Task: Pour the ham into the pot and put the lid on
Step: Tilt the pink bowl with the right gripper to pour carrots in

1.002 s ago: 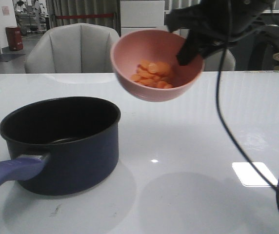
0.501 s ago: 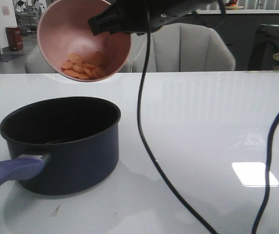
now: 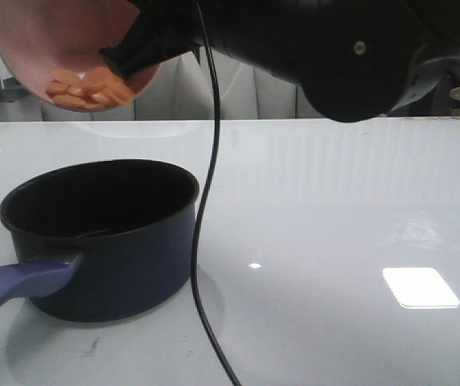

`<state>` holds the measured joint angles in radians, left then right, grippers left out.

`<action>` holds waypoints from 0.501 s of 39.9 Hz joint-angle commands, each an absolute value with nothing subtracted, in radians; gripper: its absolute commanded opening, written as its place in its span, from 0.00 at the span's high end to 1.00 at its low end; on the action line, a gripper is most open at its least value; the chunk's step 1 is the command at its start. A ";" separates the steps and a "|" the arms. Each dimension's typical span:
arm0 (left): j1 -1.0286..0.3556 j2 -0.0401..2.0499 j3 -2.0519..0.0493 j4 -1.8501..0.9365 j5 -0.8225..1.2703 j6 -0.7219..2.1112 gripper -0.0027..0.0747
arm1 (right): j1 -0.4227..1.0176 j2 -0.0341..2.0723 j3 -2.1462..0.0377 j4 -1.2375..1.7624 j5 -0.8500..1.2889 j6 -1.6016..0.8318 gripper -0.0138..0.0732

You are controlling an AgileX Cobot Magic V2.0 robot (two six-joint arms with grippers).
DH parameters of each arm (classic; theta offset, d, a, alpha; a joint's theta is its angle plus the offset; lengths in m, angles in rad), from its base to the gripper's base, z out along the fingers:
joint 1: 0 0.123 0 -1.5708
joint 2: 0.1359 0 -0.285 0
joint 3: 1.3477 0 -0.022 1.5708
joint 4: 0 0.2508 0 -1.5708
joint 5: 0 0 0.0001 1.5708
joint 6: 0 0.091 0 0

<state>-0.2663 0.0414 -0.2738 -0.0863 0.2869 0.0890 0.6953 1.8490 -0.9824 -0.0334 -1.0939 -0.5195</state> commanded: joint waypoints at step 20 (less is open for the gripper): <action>-0.275 0.054 -0.302 -0.091 0.204 0.082 0.45 | 0.695 1.854 -1.051 -0.060 -1.301 -0.748 0.68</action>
<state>-0.2663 0.0414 -0.2738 -0.0863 0.2869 0.0890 0.6953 1.9065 -1.0165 -0.0508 -1.1049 -0.7334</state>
